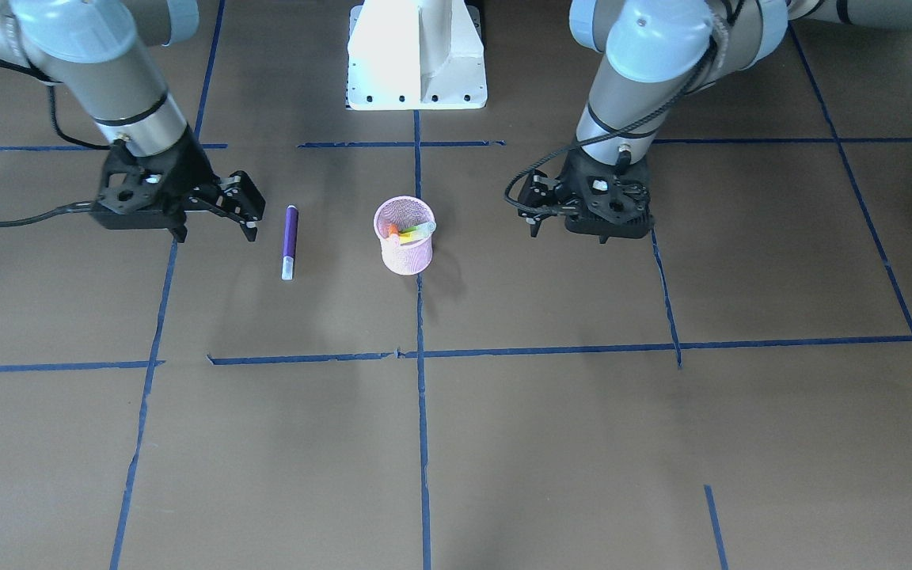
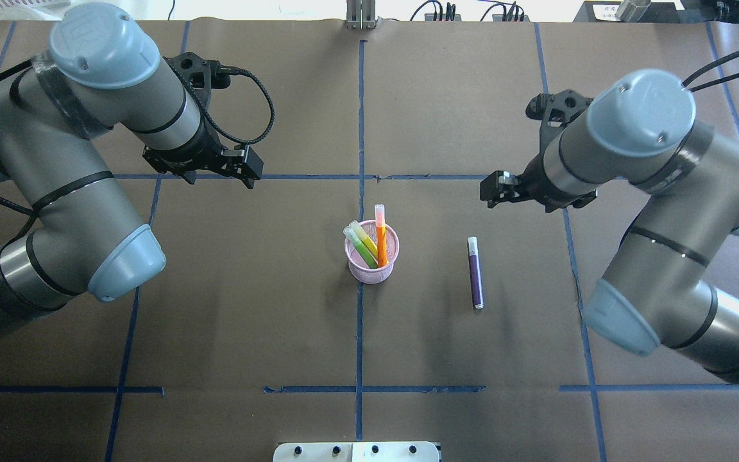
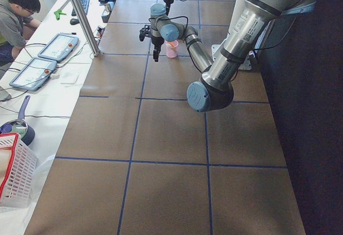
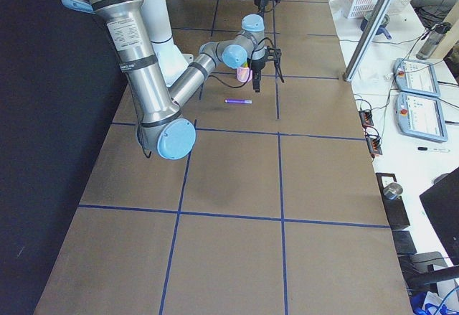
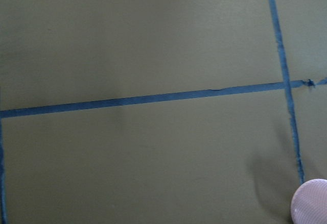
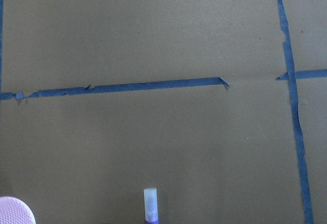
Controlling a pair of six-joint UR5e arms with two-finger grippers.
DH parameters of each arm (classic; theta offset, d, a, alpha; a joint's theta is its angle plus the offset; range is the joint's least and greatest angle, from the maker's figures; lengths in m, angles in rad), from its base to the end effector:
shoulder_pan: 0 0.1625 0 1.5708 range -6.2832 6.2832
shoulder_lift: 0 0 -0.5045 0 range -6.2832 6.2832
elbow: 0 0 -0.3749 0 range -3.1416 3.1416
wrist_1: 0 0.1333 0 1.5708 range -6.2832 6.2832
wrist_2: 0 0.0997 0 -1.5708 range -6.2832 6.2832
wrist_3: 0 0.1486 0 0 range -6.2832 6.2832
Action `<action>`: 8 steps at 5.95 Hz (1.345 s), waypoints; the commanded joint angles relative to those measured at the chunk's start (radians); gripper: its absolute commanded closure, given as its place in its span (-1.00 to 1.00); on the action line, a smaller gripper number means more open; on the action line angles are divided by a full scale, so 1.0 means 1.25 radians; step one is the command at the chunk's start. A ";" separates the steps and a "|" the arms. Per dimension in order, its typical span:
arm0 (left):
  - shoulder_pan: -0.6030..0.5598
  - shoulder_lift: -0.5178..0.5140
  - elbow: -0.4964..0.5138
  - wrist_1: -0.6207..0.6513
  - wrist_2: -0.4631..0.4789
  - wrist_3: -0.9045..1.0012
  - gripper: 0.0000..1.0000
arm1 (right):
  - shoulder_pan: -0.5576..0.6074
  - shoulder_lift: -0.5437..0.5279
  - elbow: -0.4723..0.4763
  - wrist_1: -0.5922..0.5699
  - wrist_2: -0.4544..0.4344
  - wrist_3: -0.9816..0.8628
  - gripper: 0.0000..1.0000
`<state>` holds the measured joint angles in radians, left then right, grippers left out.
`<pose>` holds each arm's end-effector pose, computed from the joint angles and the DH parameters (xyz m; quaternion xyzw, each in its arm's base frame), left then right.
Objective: Collect pens into pen holder
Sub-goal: 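Lower the right gripper onto the purple marker and close on it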
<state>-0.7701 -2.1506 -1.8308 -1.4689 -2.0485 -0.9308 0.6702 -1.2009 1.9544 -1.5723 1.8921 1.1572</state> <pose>0.4495 -0.5265 0.3360 0.0590 0.4099 0.0262 0.9099 -0.4361 -0.4559 0.4112 0.0595 -0.3873 0.0592 0.9181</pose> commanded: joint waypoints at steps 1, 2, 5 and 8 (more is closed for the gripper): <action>-0.004 0.002 -0.018 0.002 -0.003 0.002 -1.00 | -0.123 -0.003 -0.010 0.000 -0.084 0.070 -1.00; -0.004 0.001 -0.030 0.003 -0.004 0.002 -1.00 | -0.142 0.006 -0.035 0.000 -0.084 0.080 -0.98; -0.004 0.013 -0.069 0.004 -0.002 -0.008 -1.00 | -0.135 0.024 -0.089 0.005 -0.121 0.058 -0.65; -0.004 0.018 -0.074 0.004 0.001 -0.006 -1.00 | -0.121 0.033 -0.165 0.115 -0.120 0.009 -0.23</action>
<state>-0.7753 -2.1313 -1.9216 -1.4634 -2.0483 -0.9396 0.5177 -1.1628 1.7870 -1.4865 1.7428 1.1720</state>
